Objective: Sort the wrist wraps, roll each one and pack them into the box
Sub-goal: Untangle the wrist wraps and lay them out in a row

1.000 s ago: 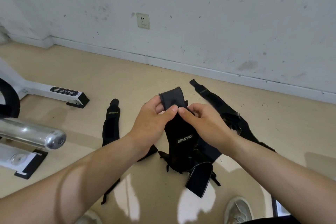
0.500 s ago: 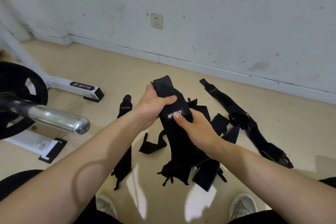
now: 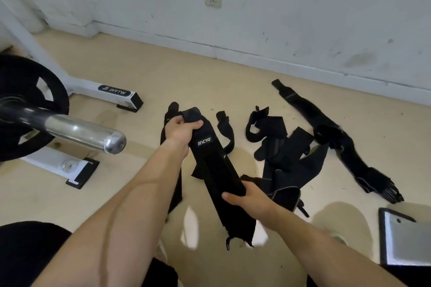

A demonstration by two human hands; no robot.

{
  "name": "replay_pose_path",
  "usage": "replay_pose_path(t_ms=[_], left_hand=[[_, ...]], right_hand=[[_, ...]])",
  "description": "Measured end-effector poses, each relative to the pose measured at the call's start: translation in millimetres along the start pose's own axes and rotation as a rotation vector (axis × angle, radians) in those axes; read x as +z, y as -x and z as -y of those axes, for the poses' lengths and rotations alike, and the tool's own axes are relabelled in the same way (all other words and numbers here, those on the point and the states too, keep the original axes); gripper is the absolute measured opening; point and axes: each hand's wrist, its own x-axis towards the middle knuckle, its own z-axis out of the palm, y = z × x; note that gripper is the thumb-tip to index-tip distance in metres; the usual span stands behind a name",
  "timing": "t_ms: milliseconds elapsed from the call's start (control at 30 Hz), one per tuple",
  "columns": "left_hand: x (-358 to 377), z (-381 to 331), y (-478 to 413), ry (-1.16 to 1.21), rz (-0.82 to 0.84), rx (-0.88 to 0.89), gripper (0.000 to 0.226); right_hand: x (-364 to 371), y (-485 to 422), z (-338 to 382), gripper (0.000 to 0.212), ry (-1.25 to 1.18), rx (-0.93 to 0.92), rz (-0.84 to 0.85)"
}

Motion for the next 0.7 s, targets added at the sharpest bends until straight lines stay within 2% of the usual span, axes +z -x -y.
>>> replay_pose_path(t_ms=[100, 233, 300, 433, 600, 700], left_hand=[[-3.9, 23.5, -30.1, -0.052, -0.021, 0.024, 0.049], [-8.7, 38.1, -74.3, -0.063, -0.078, 0.065, 0.037], [-11.2, 39.8, -100.3, -0.086, -0.098, 0.092, 0.042], [-10.4, 35.5, -160.9, -0.145, -0.111, 0.114, 0.063], [5.4, 18.5, -236.9, -0.187, -0.088, 0.212, 0.050], [-1.3, 30.8, -261.7, -0.477, -0.235, 0.302, 0.057]], right_hand=[[3.7, -22.8, -16.2, 0.048, -0.067, 0.049, 0.005], [6.3, -53.8, -35.6, 0.035, -0.102, 0.132, 0.075], [11.9, -72.7, -48.1, 0.033, -0.079, 0.166, 0.072], [33.7, -121.0, -61.3, 0.044, -0.078, 0.223, 0.067], [57.8, -199.1, -49.4, 0.038, -0.282, 0.196, 0.017], [63.5, -242.8, -47.3, 0.046, -0.322, 0.197, -0.094]])
